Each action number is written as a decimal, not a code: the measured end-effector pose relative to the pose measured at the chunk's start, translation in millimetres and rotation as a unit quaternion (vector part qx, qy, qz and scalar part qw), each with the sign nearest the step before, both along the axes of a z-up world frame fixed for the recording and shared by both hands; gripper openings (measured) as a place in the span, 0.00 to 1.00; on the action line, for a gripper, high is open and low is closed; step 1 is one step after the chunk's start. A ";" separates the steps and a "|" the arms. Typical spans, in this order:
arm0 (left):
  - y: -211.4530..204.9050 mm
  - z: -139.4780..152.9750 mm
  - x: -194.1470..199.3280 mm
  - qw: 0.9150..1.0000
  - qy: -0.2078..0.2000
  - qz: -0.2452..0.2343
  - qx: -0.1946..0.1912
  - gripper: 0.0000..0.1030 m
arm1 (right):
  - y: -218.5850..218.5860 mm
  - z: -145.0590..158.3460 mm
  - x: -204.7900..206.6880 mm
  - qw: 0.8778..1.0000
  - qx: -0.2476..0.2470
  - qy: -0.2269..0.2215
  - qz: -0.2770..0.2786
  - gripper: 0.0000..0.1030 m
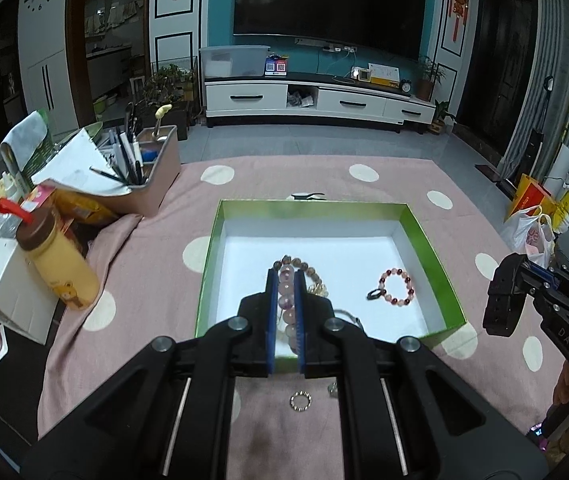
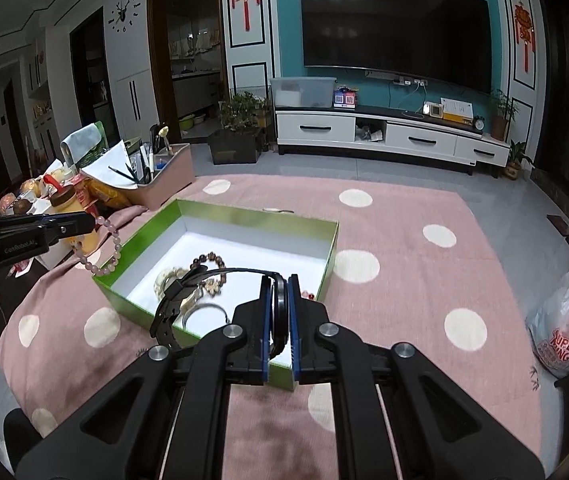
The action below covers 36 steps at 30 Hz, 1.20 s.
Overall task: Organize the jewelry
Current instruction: 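Lift the pink bracelet and black band and carry both tools over the green box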
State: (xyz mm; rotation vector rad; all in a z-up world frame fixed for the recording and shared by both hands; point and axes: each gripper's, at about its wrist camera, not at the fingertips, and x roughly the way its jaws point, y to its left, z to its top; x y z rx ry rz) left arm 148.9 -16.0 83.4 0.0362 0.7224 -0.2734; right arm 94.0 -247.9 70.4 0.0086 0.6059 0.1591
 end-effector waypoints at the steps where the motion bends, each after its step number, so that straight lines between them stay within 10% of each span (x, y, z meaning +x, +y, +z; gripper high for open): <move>1: -1.8 0.2 2.9 1.000 0.000 -0.001 0.001 0.07 | 0.3 0.9 2.6 1.000 0.000 -0.001 0.000 0.07; 36: -20.9 -43.0 97.8 0.998 0.047 0.005 0.032 0.07 | 15.9 -27.2 103.3 0.999 -0.002 0.052 0.004 0.07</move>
